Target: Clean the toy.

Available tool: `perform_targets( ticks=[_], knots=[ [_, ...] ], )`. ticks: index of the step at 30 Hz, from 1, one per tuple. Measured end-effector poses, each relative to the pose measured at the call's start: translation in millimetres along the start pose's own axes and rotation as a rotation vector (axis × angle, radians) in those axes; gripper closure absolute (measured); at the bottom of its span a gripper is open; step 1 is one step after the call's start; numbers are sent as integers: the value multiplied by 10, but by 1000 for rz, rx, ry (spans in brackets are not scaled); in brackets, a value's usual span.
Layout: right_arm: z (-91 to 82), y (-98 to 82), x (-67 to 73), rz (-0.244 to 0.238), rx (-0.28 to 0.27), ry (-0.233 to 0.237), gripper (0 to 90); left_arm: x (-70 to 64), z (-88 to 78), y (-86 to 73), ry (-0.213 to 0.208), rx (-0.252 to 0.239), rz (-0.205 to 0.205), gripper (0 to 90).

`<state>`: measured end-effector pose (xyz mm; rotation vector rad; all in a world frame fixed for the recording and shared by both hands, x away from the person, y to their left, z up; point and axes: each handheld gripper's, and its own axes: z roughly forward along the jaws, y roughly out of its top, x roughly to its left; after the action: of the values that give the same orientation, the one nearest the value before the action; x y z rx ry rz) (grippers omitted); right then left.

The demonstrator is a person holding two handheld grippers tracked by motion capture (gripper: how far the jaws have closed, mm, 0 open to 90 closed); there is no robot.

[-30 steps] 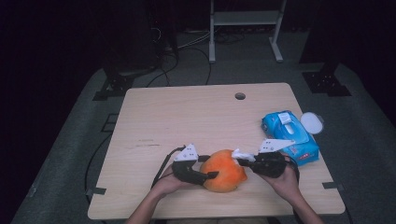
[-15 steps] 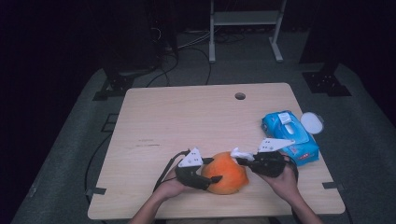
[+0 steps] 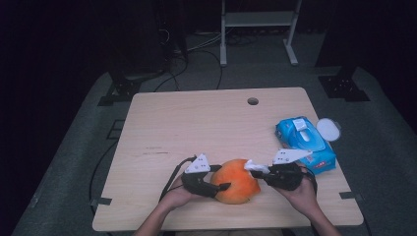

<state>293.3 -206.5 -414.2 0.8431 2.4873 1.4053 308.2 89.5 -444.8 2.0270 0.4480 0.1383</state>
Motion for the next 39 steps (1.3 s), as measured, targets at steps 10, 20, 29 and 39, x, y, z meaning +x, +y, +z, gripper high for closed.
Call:
perform_targets(
  ticks=[10, 20, 29, 39],
  knots=[
    [25, 48, 9, 4, -9, -6, 830, -152, 65, 56, 4, -6, 67, 271],
    [59, 69, 54, -19, 6, 17, 830, -121, 38, 126, -16, -22, 36, 103],
    [47, 28, 28, -8, 12, 37, 828, -28, 155, 69, -88, 23, -41, 313],
    [72, 142, 38, -10, -51, 1, 829, -106, 14, 134, 97, -27, 223, 350]
  ],
)
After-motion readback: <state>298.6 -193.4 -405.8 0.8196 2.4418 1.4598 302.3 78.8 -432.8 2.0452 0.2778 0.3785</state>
